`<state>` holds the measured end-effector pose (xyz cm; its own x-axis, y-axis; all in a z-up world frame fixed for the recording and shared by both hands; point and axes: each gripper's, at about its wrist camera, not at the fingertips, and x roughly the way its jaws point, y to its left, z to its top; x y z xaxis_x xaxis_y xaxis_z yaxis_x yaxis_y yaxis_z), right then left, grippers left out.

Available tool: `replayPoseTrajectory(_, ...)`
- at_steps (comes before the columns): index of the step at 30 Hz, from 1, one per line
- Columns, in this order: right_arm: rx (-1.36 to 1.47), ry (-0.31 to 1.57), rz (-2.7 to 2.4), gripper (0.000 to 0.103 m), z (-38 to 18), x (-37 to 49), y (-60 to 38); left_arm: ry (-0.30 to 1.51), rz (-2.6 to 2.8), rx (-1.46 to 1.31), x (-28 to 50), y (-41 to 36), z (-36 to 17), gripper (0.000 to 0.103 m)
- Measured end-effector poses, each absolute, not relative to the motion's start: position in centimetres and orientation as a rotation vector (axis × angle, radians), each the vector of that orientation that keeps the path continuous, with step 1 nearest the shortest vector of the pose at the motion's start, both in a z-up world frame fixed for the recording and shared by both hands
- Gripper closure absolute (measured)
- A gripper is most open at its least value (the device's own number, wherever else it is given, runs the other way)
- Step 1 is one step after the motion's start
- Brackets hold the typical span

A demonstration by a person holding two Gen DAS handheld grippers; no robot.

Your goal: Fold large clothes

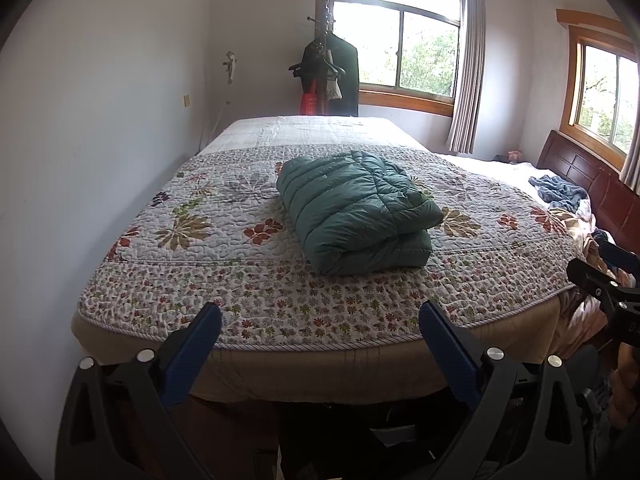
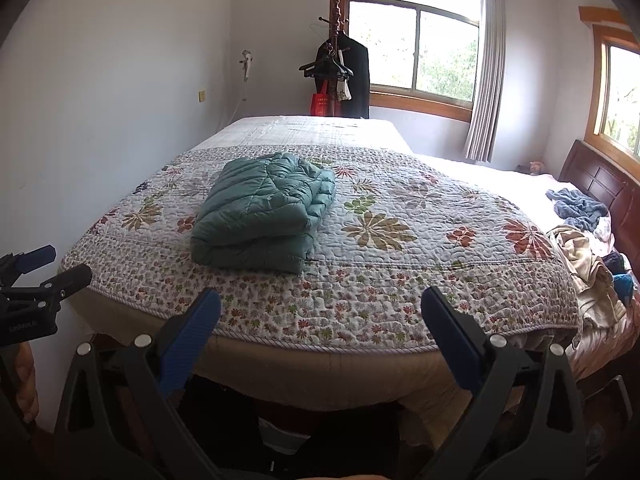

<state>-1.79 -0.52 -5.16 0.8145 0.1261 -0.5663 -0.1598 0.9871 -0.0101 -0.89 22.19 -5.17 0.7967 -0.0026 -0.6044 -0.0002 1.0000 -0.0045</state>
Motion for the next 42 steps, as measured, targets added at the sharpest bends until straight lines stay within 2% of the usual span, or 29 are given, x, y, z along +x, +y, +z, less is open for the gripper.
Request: replayPoseTrajectory(42,-0.072,0.597,0.152,0.003,-4.94,-1.58,-0.36,0.659,-0.006,-0.006,-0.60,22.50,-5.41,0.004)
